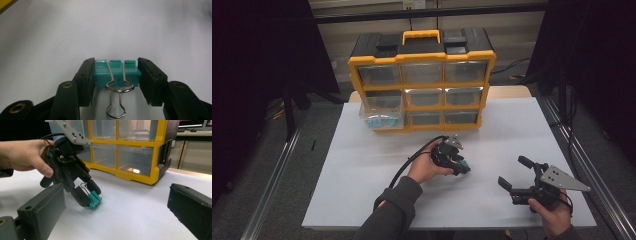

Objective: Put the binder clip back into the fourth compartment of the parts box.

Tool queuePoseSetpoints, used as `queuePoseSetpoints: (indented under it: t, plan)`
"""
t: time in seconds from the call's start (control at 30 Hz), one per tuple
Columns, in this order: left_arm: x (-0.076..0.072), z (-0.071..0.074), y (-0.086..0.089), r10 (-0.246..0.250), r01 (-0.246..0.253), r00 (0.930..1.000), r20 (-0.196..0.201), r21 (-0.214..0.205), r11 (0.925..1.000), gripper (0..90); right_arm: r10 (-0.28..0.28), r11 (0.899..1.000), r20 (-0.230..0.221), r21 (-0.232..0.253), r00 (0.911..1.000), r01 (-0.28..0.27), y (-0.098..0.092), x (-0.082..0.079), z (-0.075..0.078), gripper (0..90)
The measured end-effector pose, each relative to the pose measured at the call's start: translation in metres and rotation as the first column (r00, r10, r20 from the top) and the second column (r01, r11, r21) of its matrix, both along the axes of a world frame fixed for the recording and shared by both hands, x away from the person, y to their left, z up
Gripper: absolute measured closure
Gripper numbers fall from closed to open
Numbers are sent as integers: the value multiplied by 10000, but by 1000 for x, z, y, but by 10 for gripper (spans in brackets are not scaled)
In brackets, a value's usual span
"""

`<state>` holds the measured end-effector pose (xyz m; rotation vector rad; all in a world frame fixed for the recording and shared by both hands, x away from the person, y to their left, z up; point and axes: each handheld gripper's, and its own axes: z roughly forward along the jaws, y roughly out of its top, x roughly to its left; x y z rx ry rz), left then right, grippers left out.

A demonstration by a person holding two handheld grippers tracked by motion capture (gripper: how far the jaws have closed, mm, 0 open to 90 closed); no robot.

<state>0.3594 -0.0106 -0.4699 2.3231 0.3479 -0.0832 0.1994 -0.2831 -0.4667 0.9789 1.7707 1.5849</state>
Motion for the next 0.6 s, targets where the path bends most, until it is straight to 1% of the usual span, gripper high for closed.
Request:
queuePoseSetpoints:
  t: [0.03, 0.07, 0.1, 0.13, 0.17, 0.23, 0.27, 0.3, 0.33, 0.37, 0.4, 0.43, 0.47, 0.5, 0.53, 0.57, 0.6]
  plan:
    - [0, 2, 2, 73, -74, 9999, -155, -54, 10000, 502, 11, 10000, 13, 16, 10000, -11, 0, 0, 0, 7]
    - [2, 4, 4, -1, 1, 10000, -100, -24, 10000, 503, 3, 10000, 0, -2, 10000, -3, 0, 0, 0, 7]
    - [2, 6, 6, 136, -138, 9996, -235, -81, 9999, 502, 32, 10000, 15, 20, 10000, -32, 0, 0, 0, 7]
    - [2, 9, 8, 306, -311, 9992, -248, -179, 9994, 503, 16, 10000, 8, 9, 10000, -16, 0, 0, 0, 7]
    - [3, 12, 10, 287, -298, 9990, -350, -310, 9991, 502, -6, 10000, 2, 7, 10000, 6, 0, 0, 0, 7]
    - [4, 17, 15, 468, -492, 9978, -465, -534, 9974, 502, 8, 10000, 15, -41, 10000, -8, 0, 0, 0, 7]
    - [5, 22, 19, 478, -495, 9979, -444, -392, 9980, 503, -10, 10000, 17, -42, 10000, 10, 0, 0, 0, 7]
    - [6, 26, 22, 517, -535, 9976, -452, -386, 9978, 502, -13, 10000, 31, -40, 10000, 13, 0, 0, 0, 7]
    - [6, 28, 25, 539, -583, 9962, -686, -640, 9962, 502, -11, 10000, 34, -42, 10000, 11, 0, 0, 0, 7]
    - [7, 33, 28, 561, -598, 9962, -662, -561, 9966, 502, -16, 10000, 34, -44, 10000, 16, 0, 0, 0, 7]
    - [7, 36, 30, 669, -722, 9951, -730, -732, 9947, 502, -12, 10000, 23, -45, 10000, 13, 1, 1, 0, 7]
    - [8, 39, 33, 684, -750, 9941, -840, -779, 9941, 502, -11, 10000, 21, -44, 10000, 11, 1, 1, 0, 7]
    - [7, 43, 35, 858, -945, 9913, -1001, -852, 9919, 502, -17, 10000, 21, -41, 10000, 17, 1, 1, 0, 7]
    - [8, 48, 39, 943, -992, 9917, -874, -531, 9937, 503, -10, 10000, 12, -46, 10000, 10, 1, 1, 0, 7]
    - [8, 52, 42, 948, -990, 9914, -902, -432, 9941, 503, -28, 10000, 14, -34, 10000, 28, 1, 1, 0, 7]
    - [9, 55, 44, 914, -984, 9898, -1095, -605, 9933, 502, -20, 10000, 17, -61, 10000, 20, 1, 1, 0, 7]
    - [8, 59, 47, 1014, -1101, 9878, -1180, -696, 9915, 503, -55, 10000, 7, -41, 10000, 55, 1, 1, 0, 7]
